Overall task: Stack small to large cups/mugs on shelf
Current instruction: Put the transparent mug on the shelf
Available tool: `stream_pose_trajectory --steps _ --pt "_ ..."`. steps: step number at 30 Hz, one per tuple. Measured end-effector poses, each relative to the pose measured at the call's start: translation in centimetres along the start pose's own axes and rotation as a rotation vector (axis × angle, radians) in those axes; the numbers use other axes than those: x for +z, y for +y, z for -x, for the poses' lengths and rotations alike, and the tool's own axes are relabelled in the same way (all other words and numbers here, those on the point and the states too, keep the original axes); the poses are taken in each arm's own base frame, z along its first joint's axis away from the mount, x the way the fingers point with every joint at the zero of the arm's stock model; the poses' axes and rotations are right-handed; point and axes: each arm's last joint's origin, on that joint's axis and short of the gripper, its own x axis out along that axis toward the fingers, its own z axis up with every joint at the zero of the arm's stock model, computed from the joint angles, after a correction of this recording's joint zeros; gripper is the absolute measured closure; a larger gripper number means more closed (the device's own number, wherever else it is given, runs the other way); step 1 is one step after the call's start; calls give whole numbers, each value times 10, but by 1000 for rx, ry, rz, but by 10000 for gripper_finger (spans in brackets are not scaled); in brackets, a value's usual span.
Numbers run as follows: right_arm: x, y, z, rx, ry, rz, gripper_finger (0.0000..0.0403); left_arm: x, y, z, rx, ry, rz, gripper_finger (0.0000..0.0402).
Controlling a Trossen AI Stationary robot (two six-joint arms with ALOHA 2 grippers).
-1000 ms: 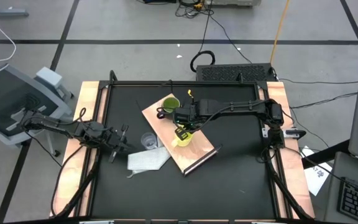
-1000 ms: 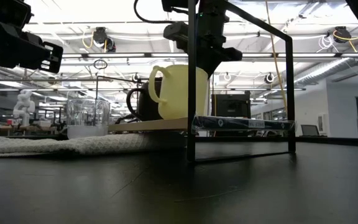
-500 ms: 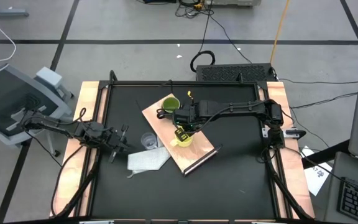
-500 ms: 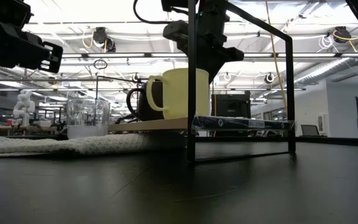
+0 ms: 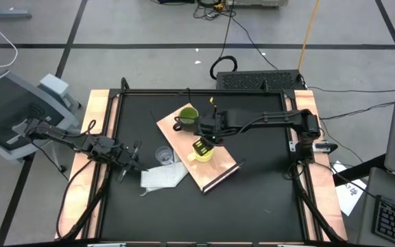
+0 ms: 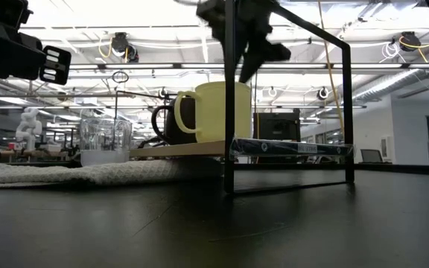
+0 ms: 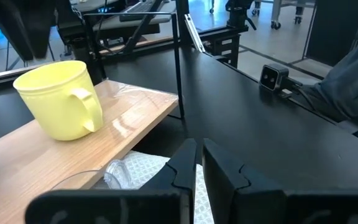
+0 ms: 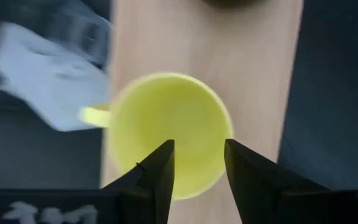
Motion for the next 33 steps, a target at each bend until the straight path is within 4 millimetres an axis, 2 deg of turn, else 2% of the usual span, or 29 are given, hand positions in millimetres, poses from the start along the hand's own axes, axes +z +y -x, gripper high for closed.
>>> stream_pose_trajectory --steps 6,10,13,17,19,25,31,33 --pt "-8 9 40 128 -152 120 270 1 1 0 19 -6 -1 371" --pt "-21 14 67 166 -250 260 276 3 1 0 32 -32 1 371" --pt "-36 18 83 135 -325 387 302 6 2 0 35 -55 12 371" --pt "-58 24 95 53 -422 538 366 8 3 0 61 -82 38 371" --pt "-69 26 93 4 -455 599 393 8 4 0 107 -79 75 371" --pt "-95 18 59 -53 -480 670 399 7 8 1 253 -75 197 371" --pt "-121 -15 15 -26 -540 685 402 7 8 1 267 -78 227 371" --pt "-128 -28 9 14 -586 675 402 7 8 1 263 -76 209 371"
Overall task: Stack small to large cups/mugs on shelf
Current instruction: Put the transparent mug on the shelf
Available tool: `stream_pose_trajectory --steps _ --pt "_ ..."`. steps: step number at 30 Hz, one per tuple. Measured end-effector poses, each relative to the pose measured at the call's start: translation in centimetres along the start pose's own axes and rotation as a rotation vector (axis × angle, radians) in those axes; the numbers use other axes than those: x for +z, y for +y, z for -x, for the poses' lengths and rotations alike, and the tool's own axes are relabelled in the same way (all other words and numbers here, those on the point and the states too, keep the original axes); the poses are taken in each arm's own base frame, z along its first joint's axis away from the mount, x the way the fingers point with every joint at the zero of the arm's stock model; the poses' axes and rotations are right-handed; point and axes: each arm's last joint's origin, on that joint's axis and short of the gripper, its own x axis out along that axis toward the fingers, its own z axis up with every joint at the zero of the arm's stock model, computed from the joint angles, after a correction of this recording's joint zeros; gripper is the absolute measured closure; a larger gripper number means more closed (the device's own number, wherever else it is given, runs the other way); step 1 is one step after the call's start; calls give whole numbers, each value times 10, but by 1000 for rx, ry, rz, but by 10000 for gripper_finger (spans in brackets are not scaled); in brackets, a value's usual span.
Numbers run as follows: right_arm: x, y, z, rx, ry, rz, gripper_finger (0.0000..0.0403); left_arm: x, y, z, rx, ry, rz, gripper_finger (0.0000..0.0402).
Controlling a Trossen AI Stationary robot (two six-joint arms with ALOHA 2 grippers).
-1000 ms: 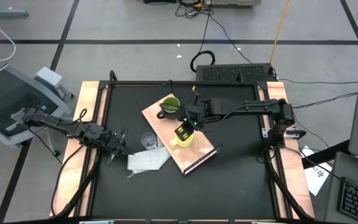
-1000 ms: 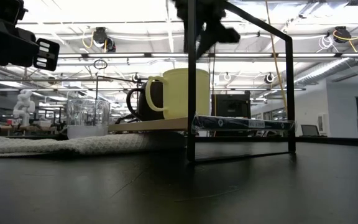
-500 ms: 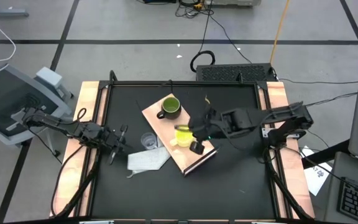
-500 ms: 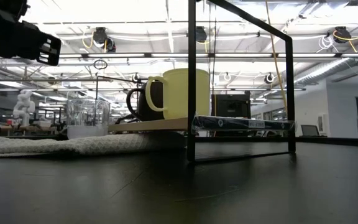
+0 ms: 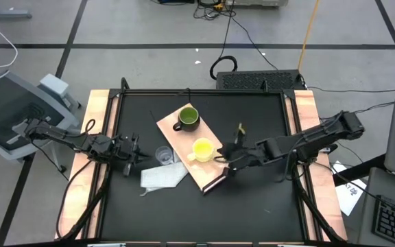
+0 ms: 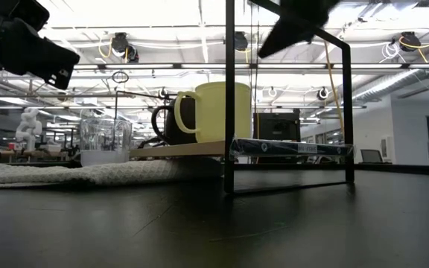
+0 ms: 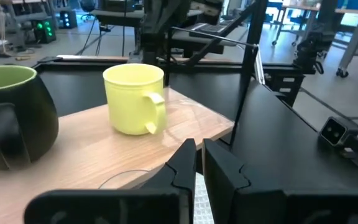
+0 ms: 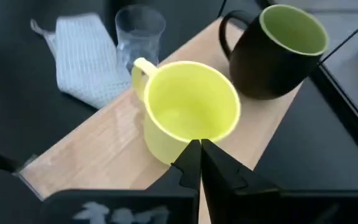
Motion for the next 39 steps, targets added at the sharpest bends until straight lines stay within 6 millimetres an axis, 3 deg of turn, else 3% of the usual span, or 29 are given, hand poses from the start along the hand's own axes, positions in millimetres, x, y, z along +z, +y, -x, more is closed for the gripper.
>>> stream_pose_trajectory --steps 5,11,19,26,36,39 --pt "-29 -18 17 49 -170 -37 402 0 0 0 17 -2 -41 371" --pt "-49 -38 40 77 -359 -7 403 -1 1 0 45 4 -50 371" --pt "-78 -45 46 63 -610 135 403 -2 3 0 98 22 -59 371" --pt "-89 -46 46 110 -718 201 403 -3 3 0 99 30 -63 371" --pt "-90 -45 44 133 -706 153 403 -3 3 0 100 30 -61 371" --pt "-92 -45 43 132 -688 167 403 -3 5 0 180 19 7 371"
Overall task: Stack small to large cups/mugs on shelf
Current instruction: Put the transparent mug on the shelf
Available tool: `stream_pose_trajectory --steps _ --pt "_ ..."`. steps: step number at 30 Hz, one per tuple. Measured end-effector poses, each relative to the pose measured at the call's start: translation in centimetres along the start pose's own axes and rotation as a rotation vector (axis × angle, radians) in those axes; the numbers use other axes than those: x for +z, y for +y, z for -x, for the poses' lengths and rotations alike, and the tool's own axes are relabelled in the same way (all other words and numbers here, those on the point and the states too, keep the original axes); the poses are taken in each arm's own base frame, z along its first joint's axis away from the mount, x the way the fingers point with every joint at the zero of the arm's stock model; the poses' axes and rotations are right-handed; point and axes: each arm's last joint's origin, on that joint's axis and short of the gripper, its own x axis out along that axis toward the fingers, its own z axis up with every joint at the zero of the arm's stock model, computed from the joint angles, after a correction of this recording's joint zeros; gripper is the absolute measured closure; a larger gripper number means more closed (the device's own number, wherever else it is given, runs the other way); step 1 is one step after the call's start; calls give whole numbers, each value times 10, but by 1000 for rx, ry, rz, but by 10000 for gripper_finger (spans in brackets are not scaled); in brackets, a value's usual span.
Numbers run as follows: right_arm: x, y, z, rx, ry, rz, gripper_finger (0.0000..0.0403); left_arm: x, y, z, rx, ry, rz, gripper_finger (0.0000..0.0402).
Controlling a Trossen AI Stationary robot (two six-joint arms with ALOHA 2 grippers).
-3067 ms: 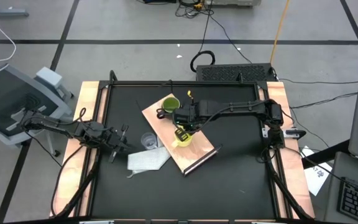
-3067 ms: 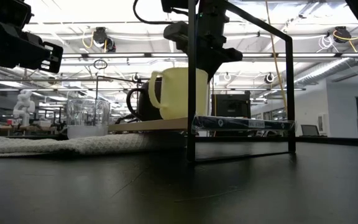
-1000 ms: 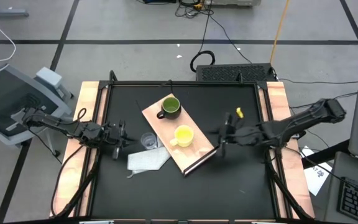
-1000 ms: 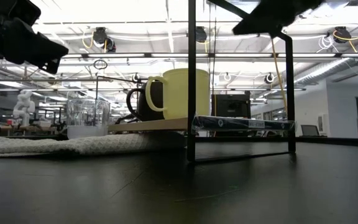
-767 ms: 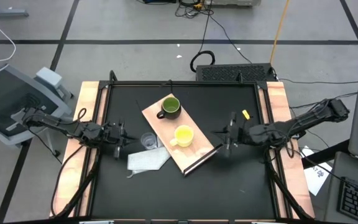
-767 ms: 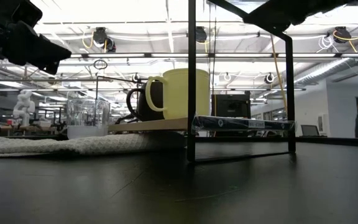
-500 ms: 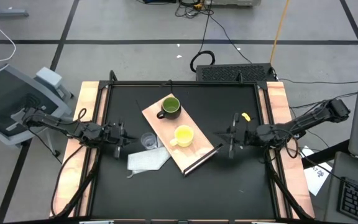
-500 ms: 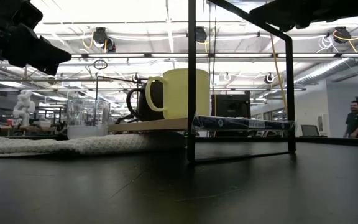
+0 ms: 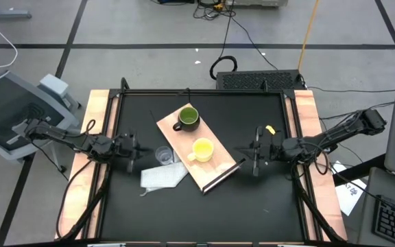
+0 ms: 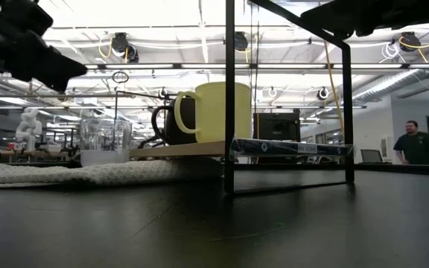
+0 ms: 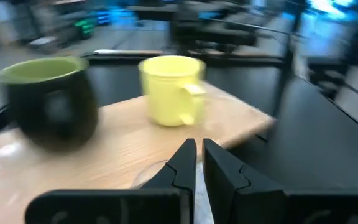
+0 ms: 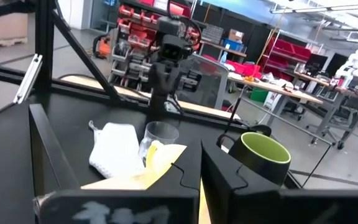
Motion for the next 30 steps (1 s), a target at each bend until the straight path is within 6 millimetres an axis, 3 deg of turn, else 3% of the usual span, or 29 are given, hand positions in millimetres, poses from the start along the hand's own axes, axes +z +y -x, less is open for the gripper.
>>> stream_pose_trajectory --steps 5,11,15,24,30 --pt "-1 0 0 5 14 -28 403 -4 6 0 209 13 139 371" --pt "-2 1 0 6 16 -37 403 8 3 0 124 13 151 369" --pt "-2 1 0 7 23 -34 403 23 -1 -3 84 33 157 342" --pt "-4 1 0 10 40 -50 403 68 -7 -16 135 384 226 236" --pt "-4 1 0 11 41 -54 403 83 -11 -43 178 679 254 218"
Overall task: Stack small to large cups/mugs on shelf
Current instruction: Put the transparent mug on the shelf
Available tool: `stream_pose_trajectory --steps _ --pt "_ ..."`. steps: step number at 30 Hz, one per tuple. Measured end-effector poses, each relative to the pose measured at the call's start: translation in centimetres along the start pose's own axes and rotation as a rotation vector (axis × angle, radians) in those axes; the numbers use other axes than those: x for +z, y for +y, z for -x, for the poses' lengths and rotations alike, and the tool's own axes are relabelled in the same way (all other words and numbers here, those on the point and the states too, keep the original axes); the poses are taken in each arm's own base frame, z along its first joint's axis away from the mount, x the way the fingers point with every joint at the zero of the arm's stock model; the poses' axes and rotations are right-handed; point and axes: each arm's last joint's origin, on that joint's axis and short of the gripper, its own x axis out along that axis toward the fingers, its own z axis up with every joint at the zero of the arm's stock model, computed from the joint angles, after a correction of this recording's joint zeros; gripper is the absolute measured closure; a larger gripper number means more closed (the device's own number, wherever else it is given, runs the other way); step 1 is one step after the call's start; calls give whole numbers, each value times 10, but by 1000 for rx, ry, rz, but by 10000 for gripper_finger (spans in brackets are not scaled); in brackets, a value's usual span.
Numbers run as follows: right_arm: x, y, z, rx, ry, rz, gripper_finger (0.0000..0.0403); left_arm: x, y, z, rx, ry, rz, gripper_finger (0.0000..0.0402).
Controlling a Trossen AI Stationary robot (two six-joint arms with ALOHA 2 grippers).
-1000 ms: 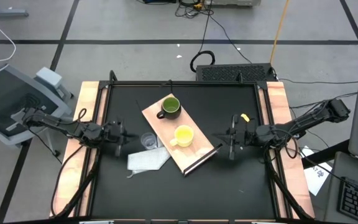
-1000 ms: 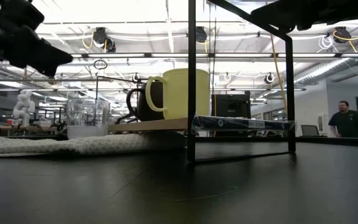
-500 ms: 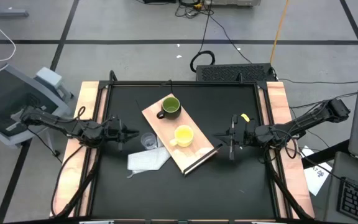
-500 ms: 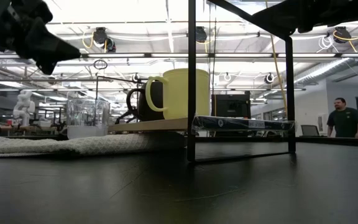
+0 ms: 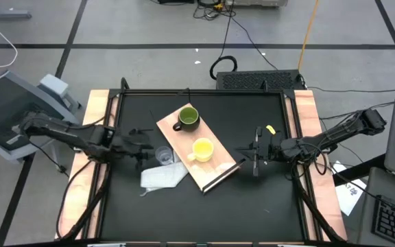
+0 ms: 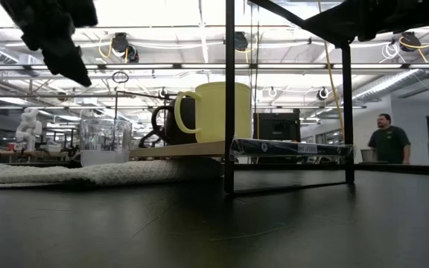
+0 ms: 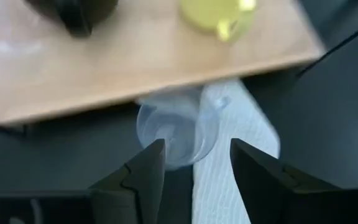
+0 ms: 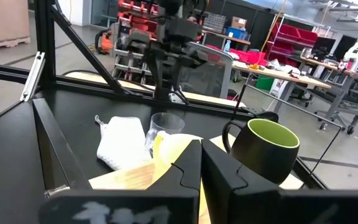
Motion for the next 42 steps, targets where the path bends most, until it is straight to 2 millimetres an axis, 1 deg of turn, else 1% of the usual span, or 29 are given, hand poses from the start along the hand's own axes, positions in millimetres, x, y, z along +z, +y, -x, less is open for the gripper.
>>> stream_pose_trajectory --steps 8,14,18,28,31,35,42 --pt "0 1 0 45 -7 -11 403 28 -4 -27 117 263 46 217" --pt "-1 2 0 47 6 -18 403 43 0 -38 156 360 57 217" --pt "-3 2 0 50 24 -17 403 51 4 -43 160 375 81 217" --pt "-4 2 0 53 38 -17 403 58 15 -45 163 358 127 217" --pt "-4 2 0 52 33 -20 403 60 16 -52 129 367 133 217" --pt "-4 2 0 52 33 -20 403 59 15 -58 130 395 134 217" --pt "-1 3 1 57 8 -19 403 53 16 -74 137 497 139 218"
